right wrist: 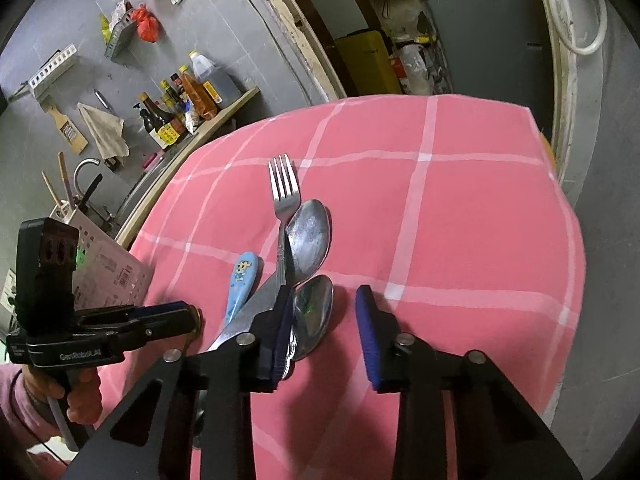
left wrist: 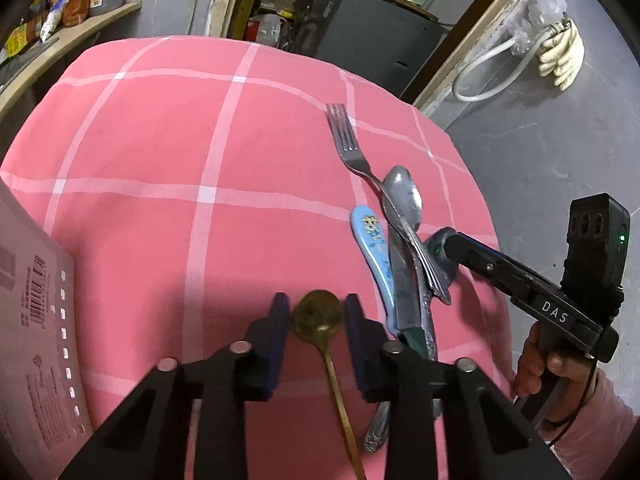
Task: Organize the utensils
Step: 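Close left tool on the gold spoon while right tool closes on the blue-handled utensil, then lift the gold spoon with left tool while right tool lifts a steel spoon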
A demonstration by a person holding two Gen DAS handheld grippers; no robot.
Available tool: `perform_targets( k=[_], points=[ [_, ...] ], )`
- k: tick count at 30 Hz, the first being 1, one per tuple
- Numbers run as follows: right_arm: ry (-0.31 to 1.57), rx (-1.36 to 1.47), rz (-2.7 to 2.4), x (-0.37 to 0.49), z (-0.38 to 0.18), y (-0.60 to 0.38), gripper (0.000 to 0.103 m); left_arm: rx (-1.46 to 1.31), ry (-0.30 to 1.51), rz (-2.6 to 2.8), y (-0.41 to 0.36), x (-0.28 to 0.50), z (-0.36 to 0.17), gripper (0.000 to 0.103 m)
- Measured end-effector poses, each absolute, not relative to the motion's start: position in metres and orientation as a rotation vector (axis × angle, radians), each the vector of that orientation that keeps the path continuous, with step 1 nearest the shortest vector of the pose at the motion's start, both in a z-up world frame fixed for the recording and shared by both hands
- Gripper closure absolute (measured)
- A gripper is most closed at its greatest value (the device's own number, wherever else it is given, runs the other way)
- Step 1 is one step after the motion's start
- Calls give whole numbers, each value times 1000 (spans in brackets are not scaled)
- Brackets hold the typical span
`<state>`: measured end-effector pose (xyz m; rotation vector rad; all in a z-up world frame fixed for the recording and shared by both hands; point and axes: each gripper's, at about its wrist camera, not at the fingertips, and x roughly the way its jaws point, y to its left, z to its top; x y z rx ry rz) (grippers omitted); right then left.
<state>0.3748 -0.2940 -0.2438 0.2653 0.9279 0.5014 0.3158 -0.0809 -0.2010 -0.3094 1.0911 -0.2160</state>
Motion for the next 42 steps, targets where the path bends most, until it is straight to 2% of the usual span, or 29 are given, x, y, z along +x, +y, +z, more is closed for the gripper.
perform_targets(
  k=[2, 4, 8, 20, 29, 42],
  points=[
    [933, 271, 502, 377, -245, -293, 83, -319, 1099, -209, -78, 317, -203, 91],
    [940, 288, 501, 378, -247, -293, 85, -316, 1104, -206, -78, 317, -204, 94],
    [948, 317, 496, 378, -249, -295, 97, -290, 1104, -226, -80, 317, -202, 98],
    [884, 316, 434, 356, -225, -298, 101, -228, 1094, -236, -86, 314, -179, 100],
    [756, 171, 305, 314, -165, -301, 101, -97, 985, -173, -92, 296, -144, 101],
    [600, 128, 203, 263, -81, -300, 101, -111, 783, -157, -74, 267, -69, 101]
  ],
)
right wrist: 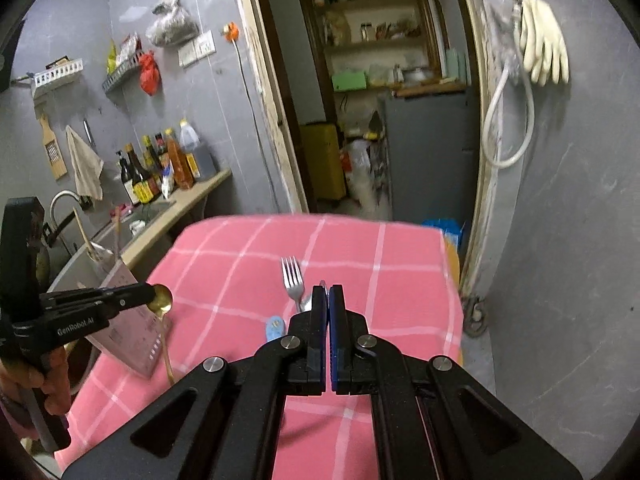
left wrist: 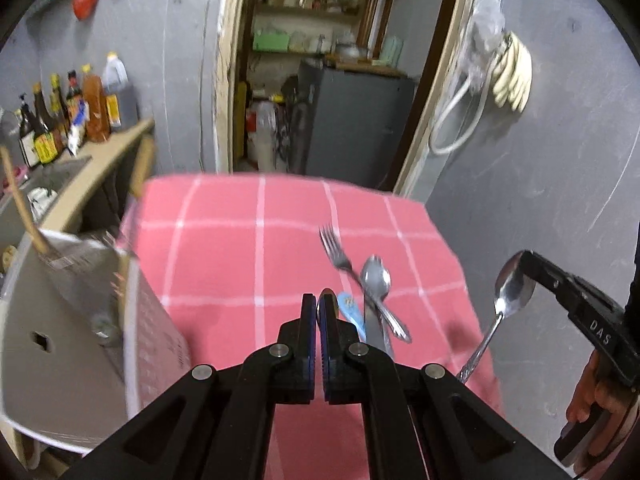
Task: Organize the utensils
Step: 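Lift the gold spoon with left tool while right tool lifts a steel spoon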
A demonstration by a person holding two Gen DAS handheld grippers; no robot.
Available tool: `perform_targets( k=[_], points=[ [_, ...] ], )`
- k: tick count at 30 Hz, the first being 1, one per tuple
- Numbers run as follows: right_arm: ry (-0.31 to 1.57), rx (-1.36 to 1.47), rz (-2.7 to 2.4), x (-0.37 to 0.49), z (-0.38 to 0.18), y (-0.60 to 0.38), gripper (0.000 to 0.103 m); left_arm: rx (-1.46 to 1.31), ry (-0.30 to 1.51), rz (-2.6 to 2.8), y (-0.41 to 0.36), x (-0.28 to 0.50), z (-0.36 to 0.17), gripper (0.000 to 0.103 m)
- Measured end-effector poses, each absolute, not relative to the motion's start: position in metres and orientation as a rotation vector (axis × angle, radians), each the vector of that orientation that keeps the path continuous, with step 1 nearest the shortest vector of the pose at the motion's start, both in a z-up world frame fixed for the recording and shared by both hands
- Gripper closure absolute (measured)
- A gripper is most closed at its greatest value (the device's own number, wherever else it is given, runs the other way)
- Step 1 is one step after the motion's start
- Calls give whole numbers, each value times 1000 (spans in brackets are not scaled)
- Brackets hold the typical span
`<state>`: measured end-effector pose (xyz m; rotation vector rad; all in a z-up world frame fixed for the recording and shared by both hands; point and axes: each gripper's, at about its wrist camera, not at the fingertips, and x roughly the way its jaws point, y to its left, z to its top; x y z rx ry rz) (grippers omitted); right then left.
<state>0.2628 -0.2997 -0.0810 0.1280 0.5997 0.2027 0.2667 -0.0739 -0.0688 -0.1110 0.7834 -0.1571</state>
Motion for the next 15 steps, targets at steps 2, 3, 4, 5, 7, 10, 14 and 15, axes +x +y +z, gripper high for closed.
perform_targets(
  k=[2, 3, 4, 5, 7, 10, 14, 15],
  points=[
    [572, 126, 201, 257, -67, -294, 101, -118, 740, -154, -65, 263, -53, 101],
    [550, 121, 202, 254, -58, -291, 101, -117, 718, -150, -62, 261, -44, 101],
    [528, 115, 205, 250, -49, -286, 101, -115, 696, -145, -58, 258, -36, 101],
    [517, 113, 207, 248, -43, -282, 101, -113, 673, -140, -54, 256, -27, 101],
    [471, 101, 221, 244, -23, -269, 101, -110, 619, -128, -43, 250, -7, 101],
    [423, 88, 247, 243, -2, -246, 101, -104, 558, -106, -27, 242, 17, 101],
    [352, 69, 306, 245, 28, -206, 101, -92, 487, -60, -1, 231, 41, 101],
    [340, 65, 318, 245, 33, -199, 101, -88, 474, -45, 7, 228, 45, 101]
  ],
)
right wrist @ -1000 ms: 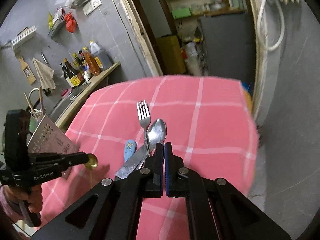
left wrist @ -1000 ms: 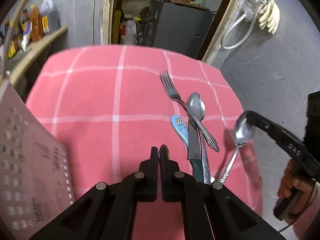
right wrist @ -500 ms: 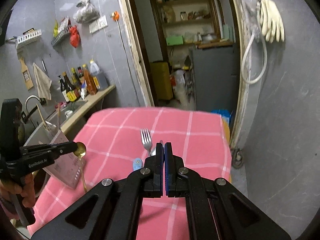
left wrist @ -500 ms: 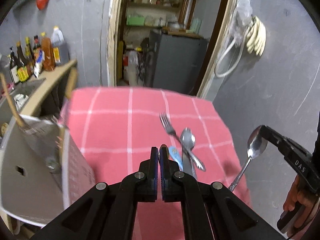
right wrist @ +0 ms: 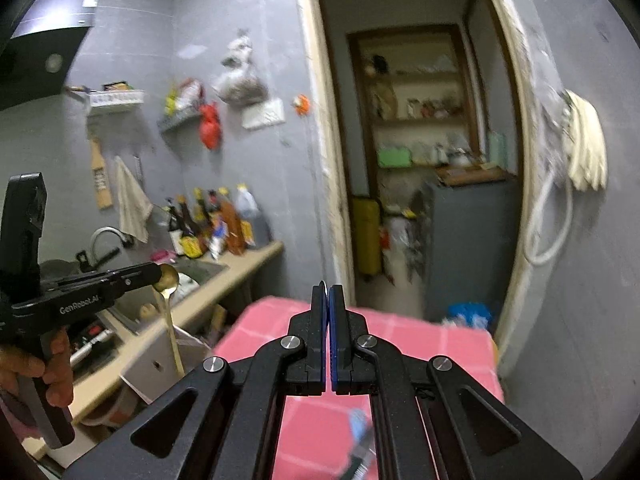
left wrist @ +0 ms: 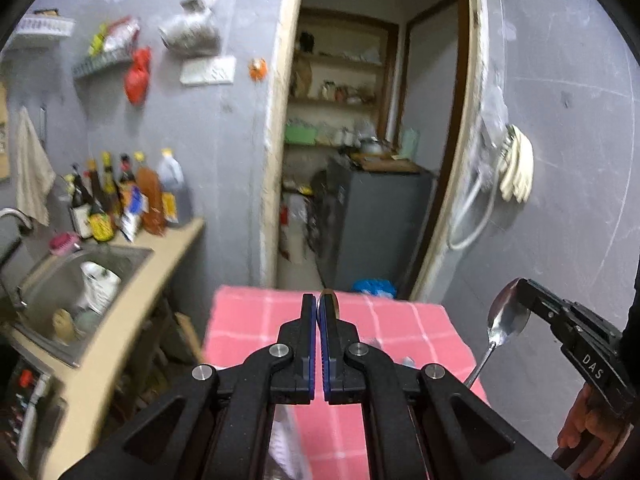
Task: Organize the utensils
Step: 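Lift the gold spoon with left tool while right tool lifts a steel spoon, then lower both held spoons into the white caddy and open both tools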
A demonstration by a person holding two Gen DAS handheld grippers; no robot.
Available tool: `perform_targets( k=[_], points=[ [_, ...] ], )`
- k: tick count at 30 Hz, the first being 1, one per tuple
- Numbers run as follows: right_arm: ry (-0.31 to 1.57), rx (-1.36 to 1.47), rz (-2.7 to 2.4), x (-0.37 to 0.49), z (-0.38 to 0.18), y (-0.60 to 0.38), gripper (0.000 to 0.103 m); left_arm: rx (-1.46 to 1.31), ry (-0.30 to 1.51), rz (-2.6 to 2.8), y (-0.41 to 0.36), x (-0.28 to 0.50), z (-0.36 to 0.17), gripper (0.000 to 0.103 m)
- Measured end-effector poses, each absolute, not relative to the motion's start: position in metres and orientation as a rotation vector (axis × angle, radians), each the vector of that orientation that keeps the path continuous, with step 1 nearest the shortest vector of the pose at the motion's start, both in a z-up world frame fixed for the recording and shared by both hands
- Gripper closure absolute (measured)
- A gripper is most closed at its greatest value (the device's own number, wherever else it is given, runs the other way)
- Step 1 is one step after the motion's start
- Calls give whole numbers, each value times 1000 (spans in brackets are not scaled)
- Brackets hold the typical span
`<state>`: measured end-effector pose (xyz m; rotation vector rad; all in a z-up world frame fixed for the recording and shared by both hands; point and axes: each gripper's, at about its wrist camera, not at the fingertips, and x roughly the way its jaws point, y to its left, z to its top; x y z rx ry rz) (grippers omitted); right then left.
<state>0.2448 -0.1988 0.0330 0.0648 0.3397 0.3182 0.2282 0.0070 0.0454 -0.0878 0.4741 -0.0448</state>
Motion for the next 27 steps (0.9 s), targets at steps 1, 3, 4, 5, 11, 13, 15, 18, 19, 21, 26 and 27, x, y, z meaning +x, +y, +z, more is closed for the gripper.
perform_targets(
  k=[1, 3, 4, 5, 11, 13, 15, 18, 19, 21, 26, 27],
  points=[
    [328, 59, 330, 245, 37, -191, 101, -86, 465, -32, 13, 226, 48, 101],
    [297, 40, 356, 242, 45, -170, 101, -86, 449, -2, 29, 222, 53, 101],
    [284, 25, 367, 242, 49, -158, 101, -85, 442, 13, 38, 220, 54, 101],
    [277, 14, 375, 242, 50, -150, 101, -84, 438, 24, 44, 218, 54, 101],
    [255, -51, 421, 237, 48, -101, 101, -74, 431, 94, 75, 211, 46, 101],
    [259, -82, 428, 237, 43, -86, 101, -63, 430, 108, 80, 211, 41, 101],
    [265, -109, 424, 237, 38, -76, 101, -46, 427, 120, 83, 212, 36, 101],
    [272, -161, 407, 238, 26, -62, 101, -13, 427, 128, 83, 216, 25, 101],
    [281, -176, 403, 239, 20, -56, 101, -7, 430, 127, 83, 219, 22, 101],
    [304, -190, 404, 243, 13, -49, 101, 3, 435, 120, 82, 223, 16, 101],
    [357, -192, 413, 249, -3, -42, 101, 14, 465, 85, 79, 231, 3, 101],
    [372, -185, 418, 250, -7, -42, 101, 10, 472, 78, 80, 231, 1, 101]
  ],
)
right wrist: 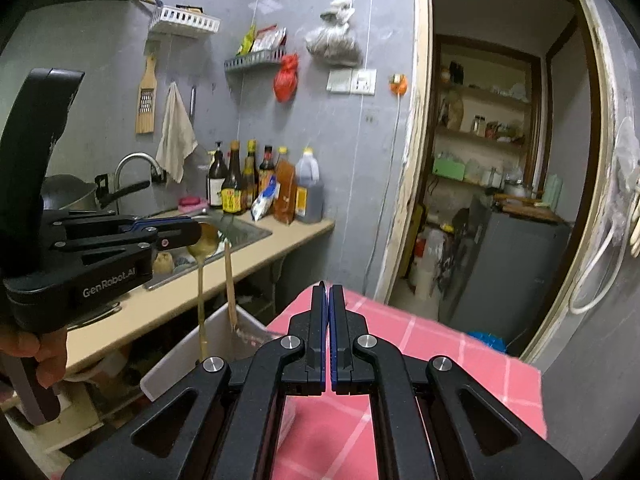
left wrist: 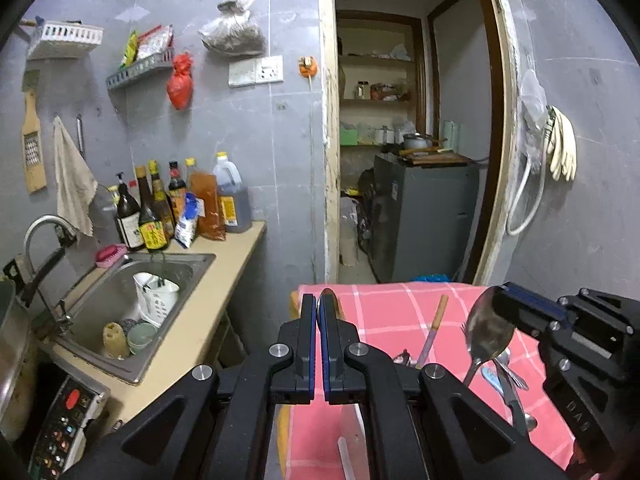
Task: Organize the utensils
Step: 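Lower both held spoons into the white caddy and open both tools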
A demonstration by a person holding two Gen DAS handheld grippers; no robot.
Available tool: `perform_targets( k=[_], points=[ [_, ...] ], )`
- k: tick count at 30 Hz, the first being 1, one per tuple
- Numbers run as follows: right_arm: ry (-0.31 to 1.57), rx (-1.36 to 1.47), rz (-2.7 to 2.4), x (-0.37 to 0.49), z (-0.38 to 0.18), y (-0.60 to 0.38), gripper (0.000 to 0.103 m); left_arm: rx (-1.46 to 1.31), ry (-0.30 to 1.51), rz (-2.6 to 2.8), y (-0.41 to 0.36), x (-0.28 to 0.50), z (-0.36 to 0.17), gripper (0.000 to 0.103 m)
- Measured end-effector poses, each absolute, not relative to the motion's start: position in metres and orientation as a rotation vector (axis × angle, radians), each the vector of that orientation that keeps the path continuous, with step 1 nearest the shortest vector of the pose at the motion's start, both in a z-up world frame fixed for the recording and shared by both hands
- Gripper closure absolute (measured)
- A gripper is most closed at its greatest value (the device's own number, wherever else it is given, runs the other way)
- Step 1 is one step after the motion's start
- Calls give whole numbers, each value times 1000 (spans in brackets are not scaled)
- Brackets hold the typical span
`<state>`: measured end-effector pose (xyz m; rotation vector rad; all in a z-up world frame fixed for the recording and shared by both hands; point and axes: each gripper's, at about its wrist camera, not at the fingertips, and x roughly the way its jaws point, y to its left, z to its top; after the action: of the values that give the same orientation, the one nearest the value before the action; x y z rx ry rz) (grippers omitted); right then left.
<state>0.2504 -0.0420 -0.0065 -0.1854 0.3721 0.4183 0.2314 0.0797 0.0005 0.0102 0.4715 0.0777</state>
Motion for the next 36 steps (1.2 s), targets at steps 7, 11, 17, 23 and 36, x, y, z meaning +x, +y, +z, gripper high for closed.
perform_targets(
  k=[7, 11, 17, 23, 36],
  points=[
    [437, -167, 426, 254, -28, -41, 101, -18, 503, 46, 85, 236, -14, 100],
    [464, -157, 432, 257, -35, -39, 101, -18, 512, 37, 85, 236, -18, 100],
    [500, -133, 445, 259, -44, -40, 101, -62, 561, 5, 88, 239, -24, 99],
    [518, -132, 451, 259, -47, -42, 100, -112, 599, -16, 92, 242, -28, 99],
    [486, -46, 414, 251, -31, -73, 63, -215, 618, -23, 103, 232, -26, 88]
  ],
)
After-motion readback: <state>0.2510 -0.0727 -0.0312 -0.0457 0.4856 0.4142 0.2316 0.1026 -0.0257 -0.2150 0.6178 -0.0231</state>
